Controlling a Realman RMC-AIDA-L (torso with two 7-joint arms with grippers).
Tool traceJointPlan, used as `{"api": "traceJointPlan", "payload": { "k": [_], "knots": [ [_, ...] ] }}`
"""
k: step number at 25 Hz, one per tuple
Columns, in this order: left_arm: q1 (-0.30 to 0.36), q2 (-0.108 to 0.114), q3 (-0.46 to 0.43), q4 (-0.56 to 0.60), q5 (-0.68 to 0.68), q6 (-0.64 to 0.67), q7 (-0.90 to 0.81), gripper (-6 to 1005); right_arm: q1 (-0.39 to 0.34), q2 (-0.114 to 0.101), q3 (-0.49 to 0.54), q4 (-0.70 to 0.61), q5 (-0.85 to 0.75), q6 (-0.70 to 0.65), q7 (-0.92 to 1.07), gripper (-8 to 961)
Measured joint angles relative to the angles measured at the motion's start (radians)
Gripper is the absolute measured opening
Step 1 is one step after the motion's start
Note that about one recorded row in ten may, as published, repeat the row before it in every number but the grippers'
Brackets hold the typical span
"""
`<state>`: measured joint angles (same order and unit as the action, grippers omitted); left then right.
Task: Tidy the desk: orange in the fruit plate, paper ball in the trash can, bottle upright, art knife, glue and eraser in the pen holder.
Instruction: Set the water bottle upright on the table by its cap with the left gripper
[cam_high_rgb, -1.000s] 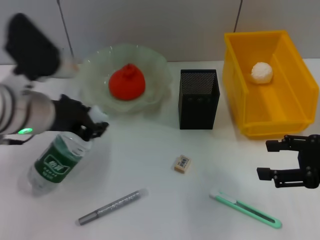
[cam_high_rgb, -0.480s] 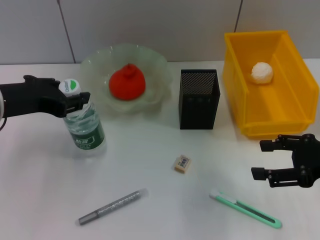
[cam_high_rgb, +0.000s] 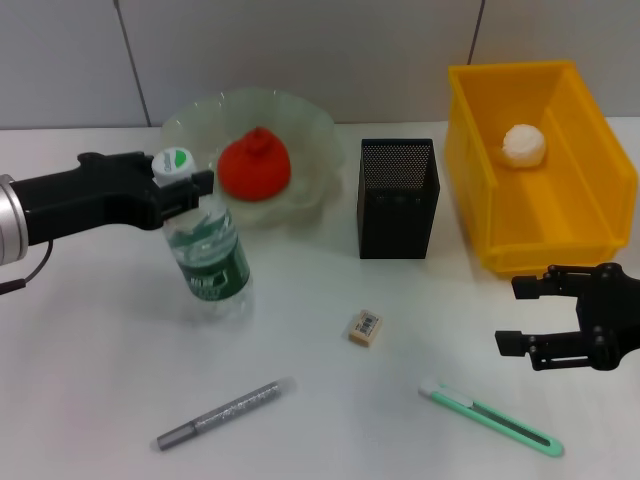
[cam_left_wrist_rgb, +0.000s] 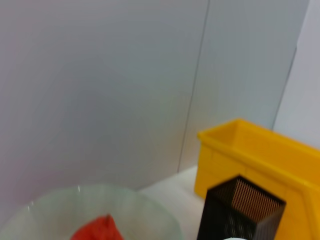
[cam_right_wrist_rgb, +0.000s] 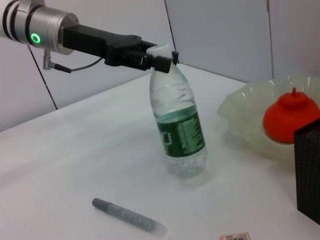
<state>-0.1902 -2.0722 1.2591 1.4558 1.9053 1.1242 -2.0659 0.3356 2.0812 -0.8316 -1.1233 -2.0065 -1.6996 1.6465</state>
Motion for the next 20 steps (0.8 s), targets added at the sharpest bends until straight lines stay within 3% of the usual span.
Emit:
{"api": "traceJointPlan", "payload": {
  "k": [3, 4, 11, 12, 14, 20],
  "knots": [
    [-0.001, 0.0, -0.002, -0.019, -0.025, -0.008, 0.021, 448, 0.005, 0.0, 0.0, 0.01, 0.0, 0.0, 0.0, 739],
    [0.006, 0.003, -0.017, -0.088, -0.15, -0.044, 0.134, 448, 0.006, 0.0, 0.0, 0.011, -0.001, 0.0, 0.0, 739],
    [0.0, 0.003, -0.03, -0.131, -0.179, -0.051, 0.191, 449, 0.013, -0.001, 0.0, 0.024, -0.001, 0.0, -0.006, 734],
    [-0.043, 0.003, -0.037, -0.244, -0.209, -0.102, 0.274, 449, 0.015, -0.001, 0.0, 0.026, -0.002, 0.0, -0.006, 734],
    [-0.055, 0.003, -0.04, -0.274, -0.235, -0.109, 0.301, 449, 0.017, -0.002, 0.0, 0.031, -0.003, 0.0, -0.007, 732],
    [-0.073, 0.003, -0.061, -0.298, -0.254, -0.112, 0.318, 449, 0.017, -0.003, 0.0, 0.032, -0.004, 0.0, -0.007, 729]
  ]
}}
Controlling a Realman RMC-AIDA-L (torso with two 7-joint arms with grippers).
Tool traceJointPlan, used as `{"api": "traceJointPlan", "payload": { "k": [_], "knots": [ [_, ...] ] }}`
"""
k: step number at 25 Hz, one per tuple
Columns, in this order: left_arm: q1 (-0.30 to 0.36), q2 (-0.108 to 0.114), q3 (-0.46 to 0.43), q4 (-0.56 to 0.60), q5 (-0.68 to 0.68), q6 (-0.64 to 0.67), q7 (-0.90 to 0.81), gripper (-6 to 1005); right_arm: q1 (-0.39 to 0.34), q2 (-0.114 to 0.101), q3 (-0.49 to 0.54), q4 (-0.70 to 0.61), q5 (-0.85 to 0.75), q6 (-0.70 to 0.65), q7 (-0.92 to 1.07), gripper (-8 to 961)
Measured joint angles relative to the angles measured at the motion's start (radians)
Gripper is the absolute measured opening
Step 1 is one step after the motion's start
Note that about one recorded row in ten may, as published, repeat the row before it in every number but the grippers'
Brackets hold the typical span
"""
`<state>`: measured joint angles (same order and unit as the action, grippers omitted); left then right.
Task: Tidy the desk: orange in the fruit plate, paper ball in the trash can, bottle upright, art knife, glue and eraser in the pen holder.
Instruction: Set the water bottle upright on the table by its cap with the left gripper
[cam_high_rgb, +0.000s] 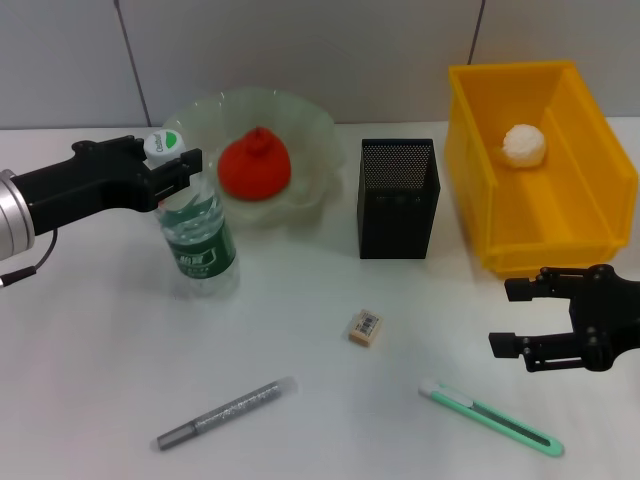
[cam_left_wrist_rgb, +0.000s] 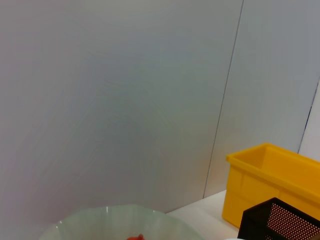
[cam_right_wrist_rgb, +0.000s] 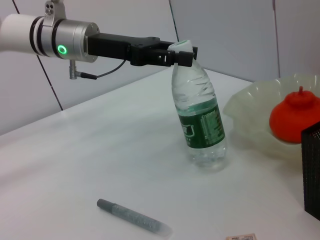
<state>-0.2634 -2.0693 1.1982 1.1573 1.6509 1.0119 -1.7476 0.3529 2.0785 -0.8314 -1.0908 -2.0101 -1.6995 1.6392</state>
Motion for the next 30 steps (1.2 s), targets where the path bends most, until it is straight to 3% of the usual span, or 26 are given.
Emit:
{"api": "traceJointPlan", "payload": {
  "k": [15, 19, 23, 30],
  "knots": [
    [0.018, 0.0, 0.001, -0.044, -0.057, 0.044, 0.102, 465, 0.01, 0.0, 0.0, 0.018, -0.001, 0.009, -0.004, 719],
    [0.048, -0.003, 0.012, -0.104, -0.206, 0.061, 0.288, 469, 0.014, 0.0, 0.0, 0.022, -0.001, 0.009, -0.004, 717],
    [0.051, -0.002, 0.014, -0.153, -0.248, 0.073, 0.351, 473, 0.014, 0.0, 0.0, 0.026, -0.001, 0.009, -0.009, 714],
    [0.039, 0.0, 0.008, -0.19, -0.249, 0.087, 0.374, 675, 0.016, 0.001, 0.001, 0.04, -0.001, 0.011, -0.013, 710]
  ]
}}
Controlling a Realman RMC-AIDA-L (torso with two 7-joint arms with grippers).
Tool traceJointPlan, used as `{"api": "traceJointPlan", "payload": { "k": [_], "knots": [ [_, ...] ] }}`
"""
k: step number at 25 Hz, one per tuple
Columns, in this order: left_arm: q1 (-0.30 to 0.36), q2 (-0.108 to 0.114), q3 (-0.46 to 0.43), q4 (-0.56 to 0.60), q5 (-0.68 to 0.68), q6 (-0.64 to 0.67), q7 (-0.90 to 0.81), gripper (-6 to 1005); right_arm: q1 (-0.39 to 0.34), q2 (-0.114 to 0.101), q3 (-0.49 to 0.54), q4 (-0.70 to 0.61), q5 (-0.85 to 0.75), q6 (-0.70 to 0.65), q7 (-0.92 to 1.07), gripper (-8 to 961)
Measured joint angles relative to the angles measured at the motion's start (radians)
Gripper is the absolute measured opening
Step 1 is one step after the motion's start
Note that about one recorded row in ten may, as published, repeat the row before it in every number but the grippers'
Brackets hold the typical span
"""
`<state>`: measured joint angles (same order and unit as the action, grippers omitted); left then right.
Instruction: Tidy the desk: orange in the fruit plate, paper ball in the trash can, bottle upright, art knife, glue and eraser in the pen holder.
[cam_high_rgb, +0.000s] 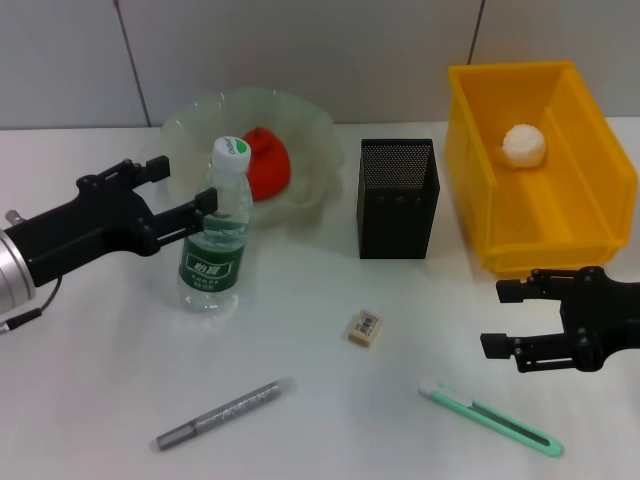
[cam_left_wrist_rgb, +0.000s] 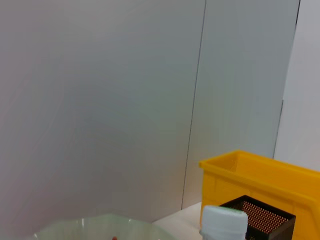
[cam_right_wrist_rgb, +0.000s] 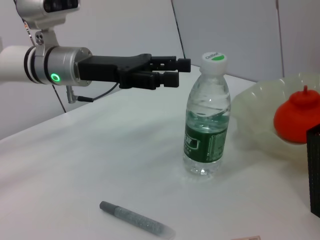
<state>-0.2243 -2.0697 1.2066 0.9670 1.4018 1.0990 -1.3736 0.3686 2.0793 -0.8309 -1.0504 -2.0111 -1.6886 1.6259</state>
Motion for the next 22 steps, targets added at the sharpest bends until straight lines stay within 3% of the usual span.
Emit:
{"api": "traceJointPlan", "payload": {
  "k": [6, 15, 22],
  "knots": [
    [0.008, 0.002, -0.045, 0.004, -0.014, 0.031, 0.001, 802, 0.001, 0.0, -0.001, 0.003, 0.0, 0.001, 0.0, 706],
    [0.012, 0.002, -0.091, -0.004, -0.015, 0.06, 0.001, 801, 0.002, -0.001, -0.001, 0.005, 0.0, 0.003, 0.0, 701],
    [0.021, 0.002, -0.215, -0.003, -0.016, 0.169, 0.001, 799, 0.003, -0.001, 0.0, 0.009, 0.0, 0.004, 0.0, 696]
  ]
}}
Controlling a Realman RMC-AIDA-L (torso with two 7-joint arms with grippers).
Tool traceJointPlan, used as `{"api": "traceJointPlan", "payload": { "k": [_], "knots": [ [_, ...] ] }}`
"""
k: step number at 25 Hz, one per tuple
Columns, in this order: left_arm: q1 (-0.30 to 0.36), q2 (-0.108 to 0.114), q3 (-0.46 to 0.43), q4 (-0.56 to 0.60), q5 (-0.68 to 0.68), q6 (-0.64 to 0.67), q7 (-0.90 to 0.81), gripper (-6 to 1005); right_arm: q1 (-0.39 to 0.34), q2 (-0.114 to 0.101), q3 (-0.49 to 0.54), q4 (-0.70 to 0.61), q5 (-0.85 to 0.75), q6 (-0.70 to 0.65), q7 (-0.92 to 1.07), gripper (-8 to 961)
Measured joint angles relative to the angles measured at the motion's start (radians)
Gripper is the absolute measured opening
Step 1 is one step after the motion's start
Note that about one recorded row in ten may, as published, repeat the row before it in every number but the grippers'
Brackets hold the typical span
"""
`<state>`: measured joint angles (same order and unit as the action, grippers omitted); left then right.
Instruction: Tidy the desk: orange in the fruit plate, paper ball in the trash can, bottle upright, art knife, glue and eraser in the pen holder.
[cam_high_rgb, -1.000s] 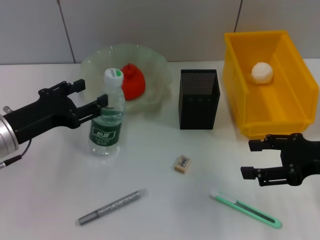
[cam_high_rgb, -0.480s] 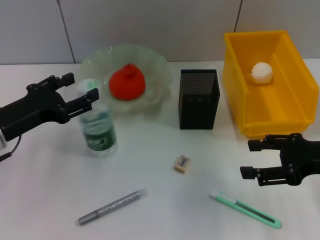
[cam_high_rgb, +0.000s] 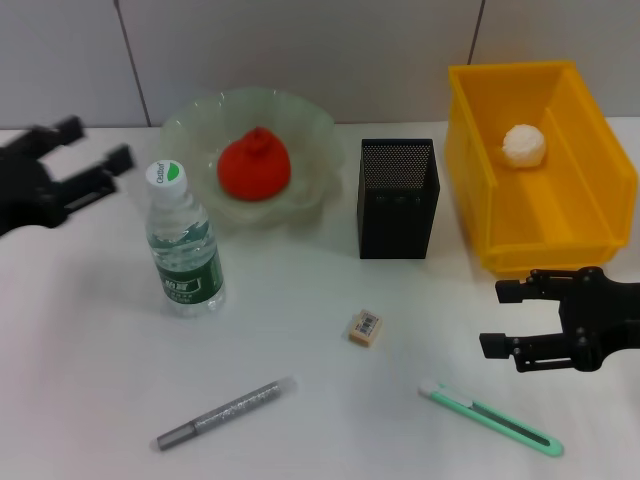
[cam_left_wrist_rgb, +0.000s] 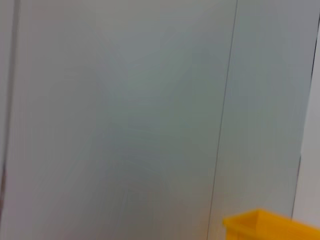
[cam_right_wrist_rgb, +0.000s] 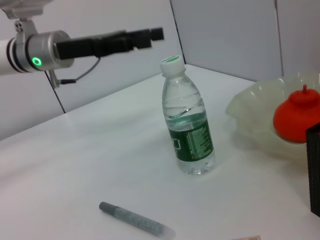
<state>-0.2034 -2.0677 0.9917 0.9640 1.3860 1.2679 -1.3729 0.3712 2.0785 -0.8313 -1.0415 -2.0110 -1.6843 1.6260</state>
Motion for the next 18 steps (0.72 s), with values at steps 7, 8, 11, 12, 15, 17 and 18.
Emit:
{"api": "traceJointPlan", "payload": {
  "k": [7, 8, 11, 12, 15, 17, 18],
  "knots": [
    [0.036, 0.02, -0.269, -0.082, 0.014, 0.367, 0.046, 798, 0.009, 0.0, 0.0, -0.011, 0.0, -0.006, 0.015, 692],
    [0.041, 0.025, -0.274, -0.096, 0.02, 0.391, 0.061, 798, 0.014, 0.0, 0.0, -0.019, -0.004, -0.009, 0.026, 691],
    [0.067, 0.056, -0.282, -0.192, 0.056, 0.514, 0.168, 798, 0.032, 0.002, -0.019, -0.103, -0.054, -0.01, 0.129, 689],
    [0.071, 0.065, -0.282, -0.221, 0.077, 0.547, 0.198, 797, 0.036, 0.002, -0.04, -0.137, -0.067, -0.011, 0.178, 689],
    [0.077, 0.078, -0.282, -0.267, 0.119, 0.591, 0.243, 797, 0.047, 0.0, -0.101, -0.219, -0.103, -0.015, 0.286, 687],
    [0.079, 0.084, -0.283, -0.292, 0.156, 0.619, 0.272, 796, 0.058, -0.001, -0.174, -0.321, -0.168, -0.02, 0.416, 686],
    [0.082, 0.087, -0.284, -0.303, 0.184, 0.634, 0.291, 796, 0.064, -0.001, -0.212, -0.369, -0.204, -0.026, 0.472, 685]
  ]
}}
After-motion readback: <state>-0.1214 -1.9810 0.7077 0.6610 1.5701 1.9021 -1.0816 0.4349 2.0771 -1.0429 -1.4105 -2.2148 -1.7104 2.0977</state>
